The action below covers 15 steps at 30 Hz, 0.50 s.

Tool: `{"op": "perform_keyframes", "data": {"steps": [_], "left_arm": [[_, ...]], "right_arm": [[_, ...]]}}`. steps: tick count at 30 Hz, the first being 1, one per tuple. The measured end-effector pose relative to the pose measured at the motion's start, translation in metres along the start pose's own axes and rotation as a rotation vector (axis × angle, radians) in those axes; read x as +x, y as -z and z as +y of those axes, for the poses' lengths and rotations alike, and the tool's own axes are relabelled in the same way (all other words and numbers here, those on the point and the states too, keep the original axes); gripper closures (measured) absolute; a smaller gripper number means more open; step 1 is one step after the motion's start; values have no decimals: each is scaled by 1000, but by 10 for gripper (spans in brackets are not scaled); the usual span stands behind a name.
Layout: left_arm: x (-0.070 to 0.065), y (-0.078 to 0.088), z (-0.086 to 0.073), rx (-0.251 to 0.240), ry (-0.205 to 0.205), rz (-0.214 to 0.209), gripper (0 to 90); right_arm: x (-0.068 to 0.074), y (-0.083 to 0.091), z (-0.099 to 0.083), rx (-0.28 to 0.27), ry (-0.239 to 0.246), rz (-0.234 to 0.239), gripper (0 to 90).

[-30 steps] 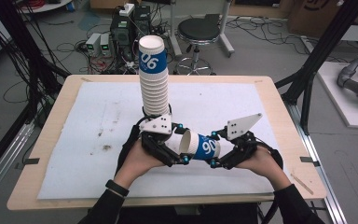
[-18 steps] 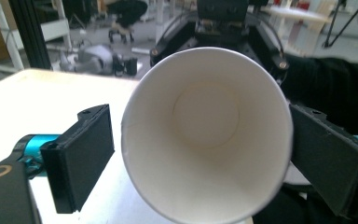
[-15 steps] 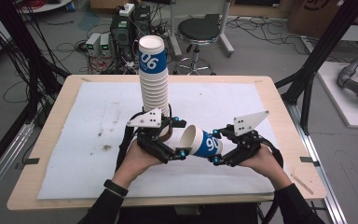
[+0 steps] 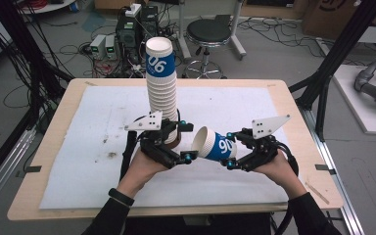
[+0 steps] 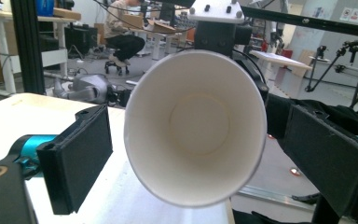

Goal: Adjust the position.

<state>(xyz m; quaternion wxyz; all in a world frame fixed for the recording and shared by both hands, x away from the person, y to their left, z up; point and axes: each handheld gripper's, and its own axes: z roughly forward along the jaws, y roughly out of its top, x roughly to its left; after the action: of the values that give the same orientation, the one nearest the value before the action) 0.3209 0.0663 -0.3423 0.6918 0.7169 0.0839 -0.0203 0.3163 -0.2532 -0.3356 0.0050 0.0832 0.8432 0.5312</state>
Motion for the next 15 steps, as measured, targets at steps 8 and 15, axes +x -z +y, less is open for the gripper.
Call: {"op": "perform_keyframes", "data": {"steps": [8,15], "left_arm": [[1,-9,-8,2,34,-13,74],[0,-18,-10,-4,34,-32,86]], "right_arm": [[1,4,1,-48,12,10,297],[4,-2,2,-59,19,22,297]]}}
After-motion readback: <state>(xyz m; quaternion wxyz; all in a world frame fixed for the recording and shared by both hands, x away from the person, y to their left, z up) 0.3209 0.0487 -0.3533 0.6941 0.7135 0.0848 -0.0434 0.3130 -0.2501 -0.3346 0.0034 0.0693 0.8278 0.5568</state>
